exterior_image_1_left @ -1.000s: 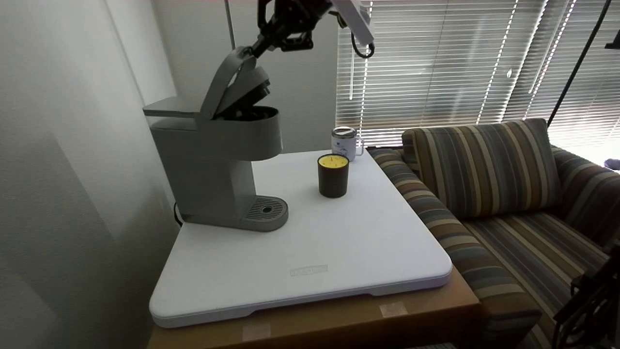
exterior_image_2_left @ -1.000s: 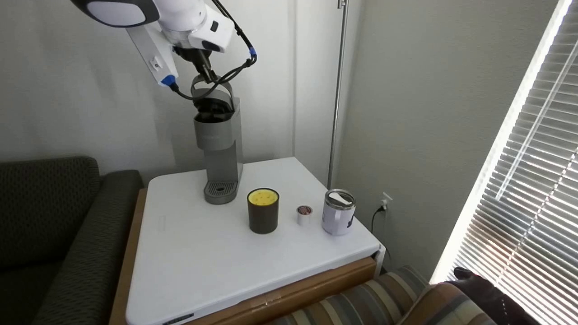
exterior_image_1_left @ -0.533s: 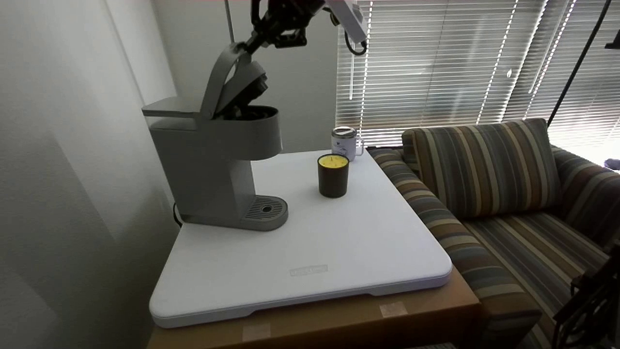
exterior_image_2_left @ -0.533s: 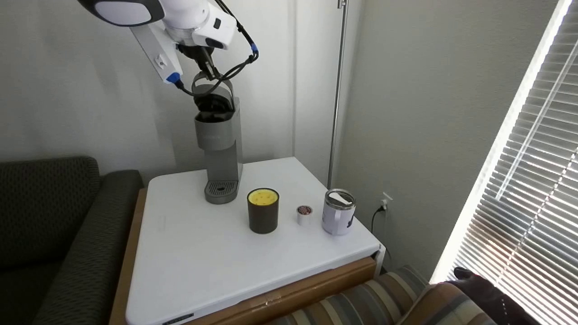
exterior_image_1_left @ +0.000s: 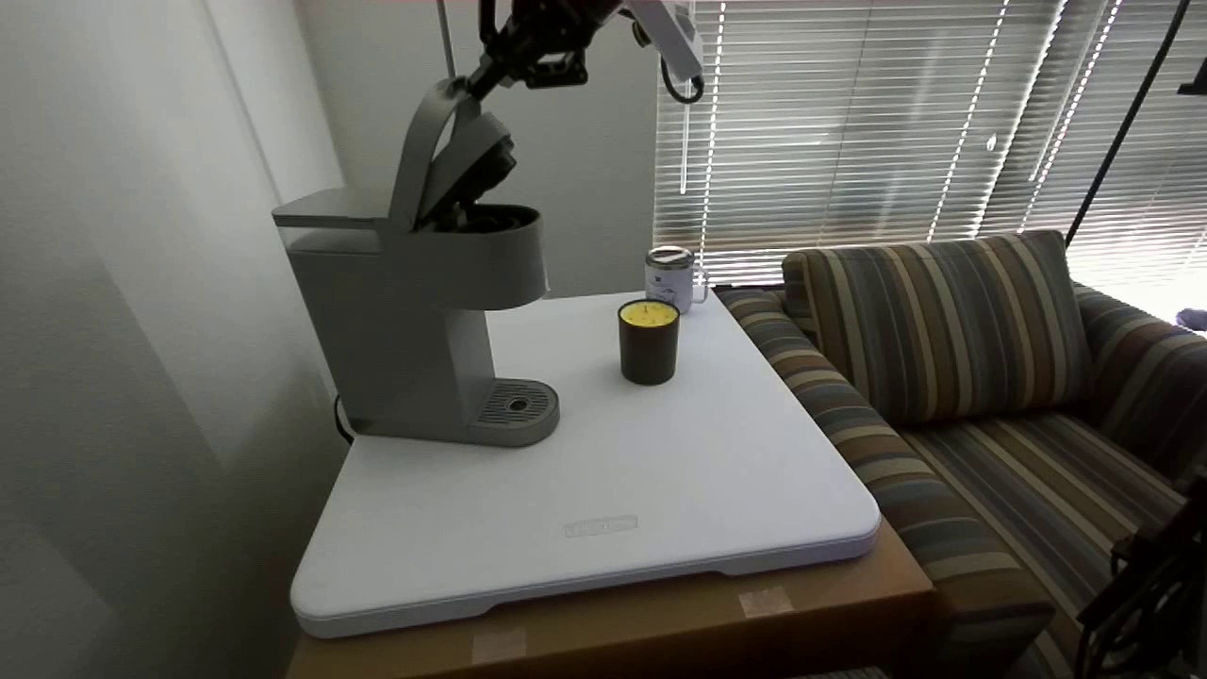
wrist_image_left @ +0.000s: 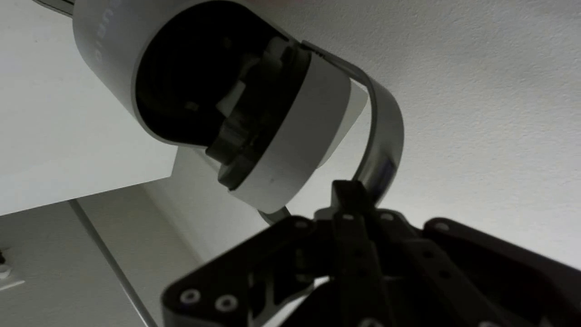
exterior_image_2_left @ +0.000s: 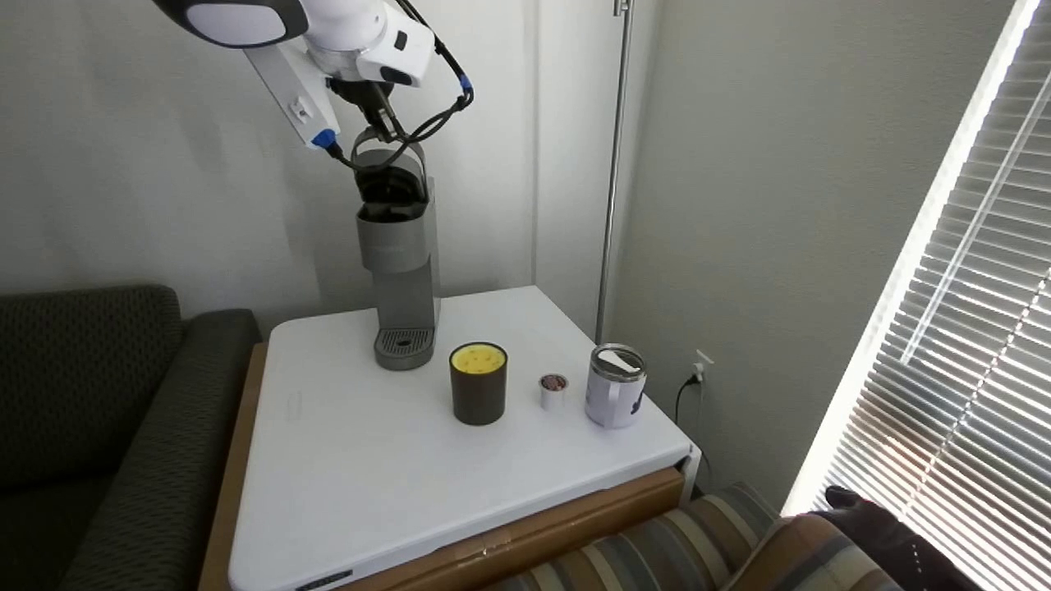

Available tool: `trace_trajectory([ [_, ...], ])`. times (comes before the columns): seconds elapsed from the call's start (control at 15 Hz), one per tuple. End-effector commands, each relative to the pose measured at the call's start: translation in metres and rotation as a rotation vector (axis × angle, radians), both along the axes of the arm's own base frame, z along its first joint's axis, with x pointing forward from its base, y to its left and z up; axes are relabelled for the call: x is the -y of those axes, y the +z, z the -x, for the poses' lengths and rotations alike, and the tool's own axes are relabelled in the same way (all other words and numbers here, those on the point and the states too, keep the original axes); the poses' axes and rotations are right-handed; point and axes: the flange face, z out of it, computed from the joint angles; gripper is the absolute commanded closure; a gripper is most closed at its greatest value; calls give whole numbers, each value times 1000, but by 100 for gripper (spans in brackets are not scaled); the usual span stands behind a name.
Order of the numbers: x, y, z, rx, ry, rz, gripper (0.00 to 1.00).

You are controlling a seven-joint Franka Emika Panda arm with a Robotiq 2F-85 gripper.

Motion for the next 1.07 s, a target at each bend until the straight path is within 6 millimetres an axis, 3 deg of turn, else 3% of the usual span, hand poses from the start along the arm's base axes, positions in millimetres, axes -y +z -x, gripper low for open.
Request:
trace_trajectory([
  [0.0, -6, -6, -11, -12, 22, -6, 100],
  [0.6, -11, -6, -18, -12, 34, 5, 100],
  [1.0, 2, 2, -12, 2, 6, 11, 100],
])
